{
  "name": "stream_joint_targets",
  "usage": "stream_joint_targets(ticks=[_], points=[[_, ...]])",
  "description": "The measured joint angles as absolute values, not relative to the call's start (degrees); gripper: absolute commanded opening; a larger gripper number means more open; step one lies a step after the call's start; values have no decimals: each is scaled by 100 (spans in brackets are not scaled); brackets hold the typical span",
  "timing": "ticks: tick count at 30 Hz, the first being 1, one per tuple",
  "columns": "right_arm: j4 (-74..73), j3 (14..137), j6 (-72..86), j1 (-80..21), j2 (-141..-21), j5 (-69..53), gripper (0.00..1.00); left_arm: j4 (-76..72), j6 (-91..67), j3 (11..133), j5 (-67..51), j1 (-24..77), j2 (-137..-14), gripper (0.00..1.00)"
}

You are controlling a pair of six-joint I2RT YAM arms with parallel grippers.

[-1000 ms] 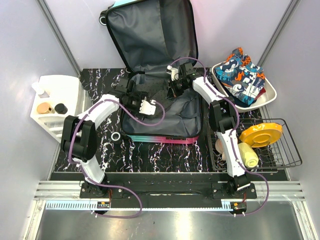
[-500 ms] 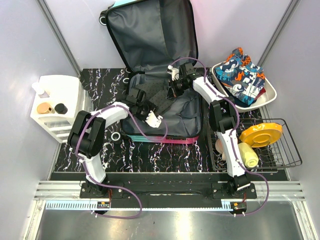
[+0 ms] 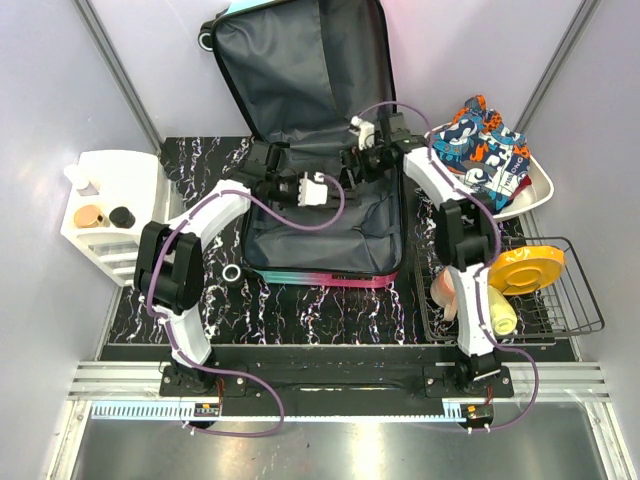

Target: Open, take out, and arrange the luggage

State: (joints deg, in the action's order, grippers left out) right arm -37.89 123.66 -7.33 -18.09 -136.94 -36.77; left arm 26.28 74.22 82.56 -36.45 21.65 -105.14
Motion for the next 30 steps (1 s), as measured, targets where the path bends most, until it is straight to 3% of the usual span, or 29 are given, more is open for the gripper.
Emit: stream_joint_targets(ticks=[6, 12, 18, 30], points=[[-2589, 10514, -1173, -1450, -11808, -3835, 100, 2735, 6084, 8490, -4180, 1894, -10519, 0], [-1459, 9347, -1798, -1426, -10709, -4552, 100, 2860, 5264, 8656, -4525, 1708, -10547, 0], [-1026, 8746, -2779, -1804, -10541, -5013, 100, 3000, 5162, 8777, -4764, 1647, -10560, 0], [-967, 8711, -4449, -2630, -10871, -5352, 100, 3020, 5142, 8724, -4947, 1647, -10554, 0]])
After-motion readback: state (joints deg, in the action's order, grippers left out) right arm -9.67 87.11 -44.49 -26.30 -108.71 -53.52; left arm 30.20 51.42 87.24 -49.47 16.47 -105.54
